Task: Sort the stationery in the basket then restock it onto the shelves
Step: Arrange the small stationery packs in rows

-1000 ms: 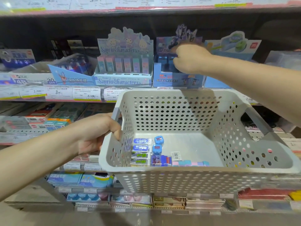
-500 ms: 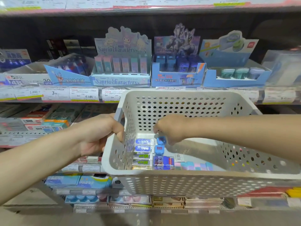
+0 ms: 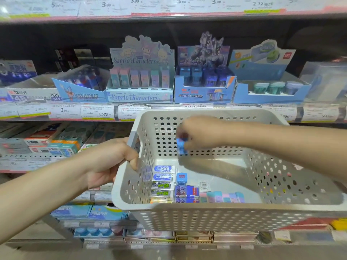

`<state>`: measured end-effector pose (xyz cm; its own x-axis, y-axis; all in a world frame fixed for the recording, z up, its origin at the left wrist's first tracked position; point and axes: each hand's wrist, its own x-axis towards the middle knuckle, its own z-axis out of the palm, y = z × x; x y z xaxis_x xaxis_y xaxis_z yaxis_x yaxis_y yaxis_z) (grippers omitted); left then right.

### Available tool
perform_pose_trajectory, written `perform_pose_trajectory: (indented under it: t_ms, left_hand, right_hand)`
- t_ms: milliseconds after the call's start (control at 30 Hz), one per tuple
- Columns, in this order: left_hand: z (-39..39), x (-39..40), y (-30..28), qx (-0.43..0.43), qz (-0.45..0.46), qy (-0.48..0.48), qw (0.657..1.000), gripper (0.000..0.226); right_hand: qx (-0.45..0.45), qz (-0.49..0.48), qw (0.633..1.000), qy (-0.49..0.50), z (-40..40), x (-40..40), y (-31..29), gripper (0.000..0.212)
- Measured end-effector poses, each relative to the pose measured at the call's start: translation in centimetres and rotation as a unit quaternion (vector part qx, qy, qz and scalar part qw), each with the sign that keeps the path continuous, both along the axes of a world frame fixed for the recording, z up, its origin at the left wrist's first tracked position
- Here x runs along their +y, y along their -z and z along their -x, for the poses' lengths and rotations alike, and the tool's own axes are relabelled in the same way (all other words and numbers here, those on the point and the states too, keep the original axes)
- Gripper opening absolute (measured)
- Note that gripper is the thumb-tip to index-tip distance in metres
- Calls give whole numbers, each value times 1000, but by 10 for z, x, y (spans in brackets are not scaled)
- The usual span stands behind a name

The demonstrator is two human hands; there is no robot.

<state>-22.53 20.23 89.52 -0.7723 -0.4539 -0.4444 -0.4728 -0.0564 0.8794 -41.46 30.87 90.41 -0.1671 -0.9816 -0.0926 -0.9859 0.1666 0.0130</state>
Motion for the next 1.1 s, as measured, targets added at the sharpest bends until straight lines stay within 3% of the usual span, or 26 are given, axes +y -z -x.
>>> perform_pose_trajectory:
  t_ms: [100, 233, 400, 767, 967, 1033, 1100]
  left_hand:
    - [-2, -1, -1, 2, -4, -3, 1000, 56]
    - [-4, -1, -2, -1, 10, -3, 1000, 58]
    - [-3, 0, -5, 13, -5, 8, 1000, 53]
    - [-3, 0, -6, 9, 7, 0, 1000, 58]
    - [-4, -1, -5, 1, 11, -7, 1000, 60]
    - [-4, -2, -4, -1, 13, -9, 1000, 62]
    - [-3, -3, -3, 3, 9, -10, 1000, 61]
  right_hand:
    - [-44, 157, 987, -1, 10, 13, -46, 24]
    - [-40, 333, 941, 45, 39, 9, -77, 28]
    - [-12, 285, 952, 110, 68, -18, -71, 38]
    - [-31, 276, 957, 81, 62, -28, -73, 26]
    - [-41, 211, 972, 96, 58, -19, -76, 57]
    - [-36, 234, 966, 105, 59, -18, -72, 60]
    - [-36, 319, 942, 97, 56, -15, -64, 60]
